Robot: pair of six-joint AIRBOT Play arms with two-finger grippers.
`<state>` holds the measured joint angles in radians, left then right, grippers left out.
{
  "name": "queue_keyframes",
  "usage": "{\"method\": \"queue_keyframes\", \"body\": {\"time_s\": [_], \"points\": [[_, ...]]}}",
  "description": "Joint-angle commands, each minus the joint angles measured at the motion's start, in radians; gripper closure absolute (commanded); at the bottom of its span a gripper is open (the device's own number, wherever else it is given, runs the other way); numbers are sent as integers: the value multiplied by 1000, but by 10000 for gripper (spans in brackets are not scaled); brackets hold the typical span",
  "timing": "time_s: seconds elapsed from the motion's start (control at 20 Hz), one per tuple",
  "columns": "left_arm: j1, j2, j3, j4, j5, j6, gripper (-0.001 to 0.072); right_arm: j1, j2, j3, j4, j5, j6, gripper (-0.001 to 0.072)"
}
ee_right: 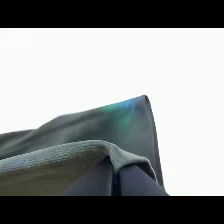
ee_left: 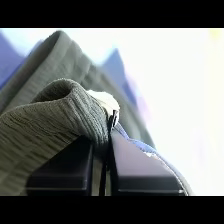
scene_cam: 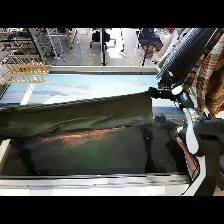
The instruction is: Fold the clothes and pants, and hang the long-sleeved shirts on hangers.
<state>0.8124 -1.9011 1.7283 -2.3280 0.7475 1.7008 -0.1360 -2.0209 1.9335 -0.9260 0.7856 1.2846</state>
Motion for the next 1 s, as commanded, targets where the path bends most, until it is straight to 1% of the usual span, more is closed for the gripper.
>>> {"method": "queue_keyframes", "body": {"time_s": [0.0,0.05,0.1,0.15,0.2,0.25,0.3,0.35,0.4,0.5,0.55,0.6,0.65,0.75,0.85,0.95], "points": [[-77,-48,1,-3,-216,-25,268,14,-96,108,9,-27,4,175],[-79,-47,1,-3,-214,-20,61,6,-89,108,7,13,5,10],[-73,-41,2,2,-174,-18,9,-8,-80,108,6,88,18,25],[-57,-31,2,24,-106,-17,8,-29,-69,108,3,195,53,90],[-32,-18,2,58,-8,4,8,-51,-61,103,4,301,68,148],[-6,-4,2,101,98,34,9,-77,-47,87,10,406,69,154],[23,9,2,160,216,34,9,-98,-26,57,17,486,69,154],[49,19,2,208,323,34,11,-116,5,11,25,551,69,154],[75,27,2,255,427,34,21,-126,44,-50,35,581,68,153],[109,24,1,293,596,34,22,-129,153,-229,36,592,64,153],[117,20,-2,296,646,34,22,-129,202,-321,40,590,64,153],[120,18,-5,298,659,34,22,-127,252,-421,53,589,77,154],[120,17,-11,301,648,33,22,-126,288,-508,87,585,92,154],[111,8,-24,300,603,1,22,-125,319,-644,175,542,95,156],[95,-13,-25,300,558,-63,22,-110,317,-721,272,415,94,158],[78,-33,-26,300,513,-79,4,-74,315,-748,321,277,94,196]]}}
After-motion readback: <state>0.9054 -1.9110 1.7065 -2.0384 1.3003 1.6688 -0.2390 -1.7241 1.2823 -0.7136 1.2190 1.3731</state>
